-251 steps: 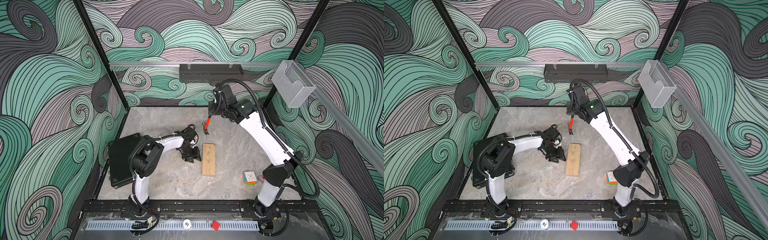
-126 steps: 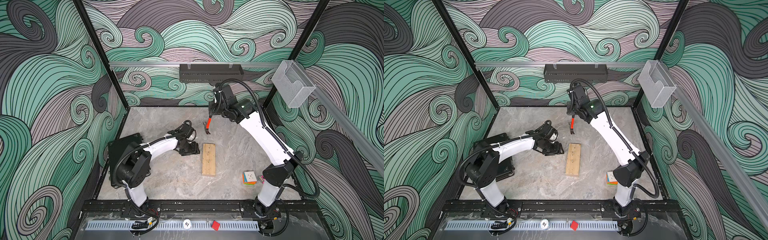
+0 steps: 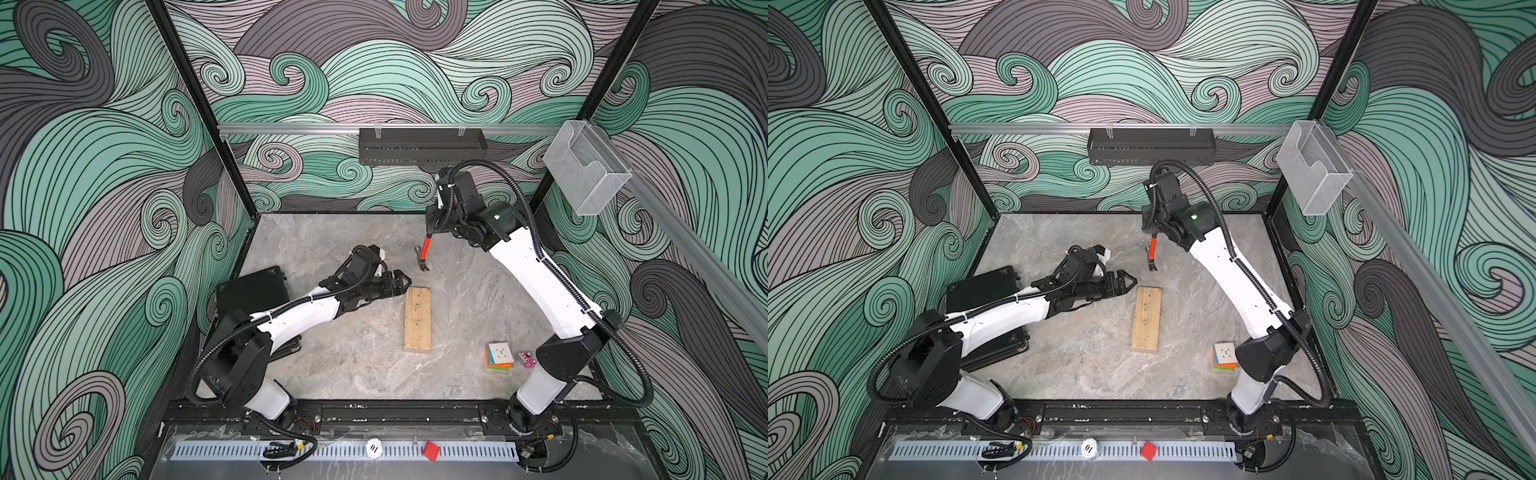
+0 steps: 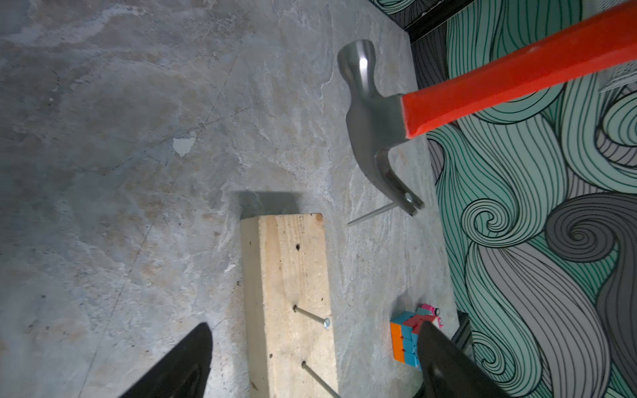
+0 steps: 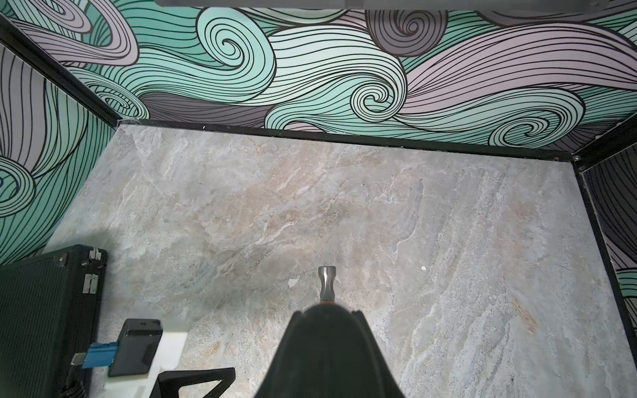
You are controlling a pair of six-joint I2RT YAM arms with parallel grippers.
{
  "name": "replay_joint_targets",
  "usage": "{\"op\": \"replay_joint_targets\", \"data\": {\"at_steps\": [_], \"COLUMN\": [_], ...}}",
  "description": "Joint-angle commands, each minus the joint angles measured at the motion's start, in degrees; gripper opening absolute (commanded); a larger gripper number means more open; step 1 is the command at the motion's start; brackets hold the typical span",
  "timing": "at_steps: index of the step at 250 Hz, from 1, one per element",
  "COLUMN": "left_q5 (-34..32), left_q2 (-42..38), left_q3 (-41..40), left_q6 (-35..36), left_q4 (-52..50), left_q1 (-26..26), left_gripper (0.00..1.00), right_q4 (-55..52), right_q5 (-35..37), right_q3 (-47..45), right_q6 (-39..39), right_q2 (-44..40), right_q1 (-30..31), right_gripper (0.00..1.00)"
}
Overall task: Use a claw hammer to pull out a nail
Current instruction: Pick up the nail with the hammer.
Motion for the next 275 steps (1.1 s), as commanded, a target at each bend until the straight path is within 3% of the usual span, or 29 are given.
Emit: {"op": "replay_joint_targets", "data": {"at_steps": [1,59,102,162,275], "left_q5": [-2.2,-1.9,0.9,-0.9,2.2], "left_q2": [-3.4,-4.2,-2.1,-1.0,3.4], "left_q3": [-2.0,-2.7,2.0,4.8,8.3], "left_q6": [-1.5,-0.3,9.1,16.6,20.5], "left_q4": [6.9,6.6,-0.6,-4.1,-2.1], "left_q1": [-0.6,-0.7,-0.7,-0.7,-0.7], "left_gripper": [0.99,0.99,0.96,0.95,0.95], "right_q4": [4.6,5.0,5.0,5.0,5.0], "right_q5": [0.0,-1.2,-2.3,-2.9,-6.0], "right_q3": [0.1,-0.3,-0.5,-1.1,-1.8], "right_q6": [-0.1,0.4,0.6,0.7,-0.7], "right_q2": [-3.5,-3.8,-4.1,-5.0,-6.4], "right_q1": [-0.3,-0.9,-0.9,-1.0,-1.1], "right_gripper": [0.04,0.04,0.04,0.05,0.05]}}
